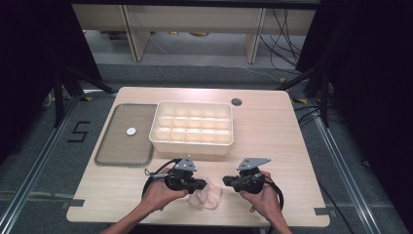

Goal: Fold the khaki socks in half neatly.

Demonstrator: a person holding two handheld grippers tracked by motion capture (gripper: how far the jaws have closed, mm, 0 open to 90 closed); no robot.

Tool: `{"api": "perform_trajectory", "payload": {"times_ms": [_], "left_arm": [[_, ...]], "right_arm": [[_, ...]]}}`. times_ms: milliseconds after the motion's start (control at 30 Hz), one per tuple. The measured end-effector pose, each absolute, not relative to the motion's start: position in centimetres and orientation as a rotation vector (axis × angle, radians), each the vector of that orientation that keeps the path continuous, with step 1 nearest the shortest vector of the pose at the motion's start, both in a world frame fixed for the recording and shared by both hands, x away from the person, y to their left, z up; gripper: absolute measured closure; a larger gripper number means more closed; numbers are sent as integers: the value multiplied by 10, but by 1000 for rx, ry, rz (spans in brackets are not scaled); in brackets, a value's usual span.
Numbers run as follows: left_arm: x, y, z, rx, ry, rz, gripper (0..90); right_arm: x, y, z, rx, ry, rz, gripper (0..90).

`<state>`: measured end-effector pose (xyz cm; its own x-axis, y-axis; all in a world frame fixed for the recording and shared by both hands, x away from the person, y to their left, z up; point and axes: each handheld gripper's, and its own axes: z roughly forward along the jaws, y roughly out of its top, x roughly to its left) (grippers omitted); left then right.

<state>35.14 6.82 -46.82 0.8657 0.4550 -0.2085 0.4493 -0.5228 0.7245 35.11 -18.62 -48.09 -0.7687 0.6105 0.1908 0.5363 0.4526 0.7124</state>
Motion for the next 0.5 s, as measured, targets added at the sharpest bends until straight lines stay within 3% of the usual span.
{"api": "perform_trajectory", "payload": {"times_ms": [267,500], "left_arm": [[354,55,-477,2202,668,-28,852],[356,50,-481,2193,652,-59,795]], "right_arm": [[351,-190,-480,1052,2590,1217,842],[352,-193,-480,1057,2577,1210,836]]}}
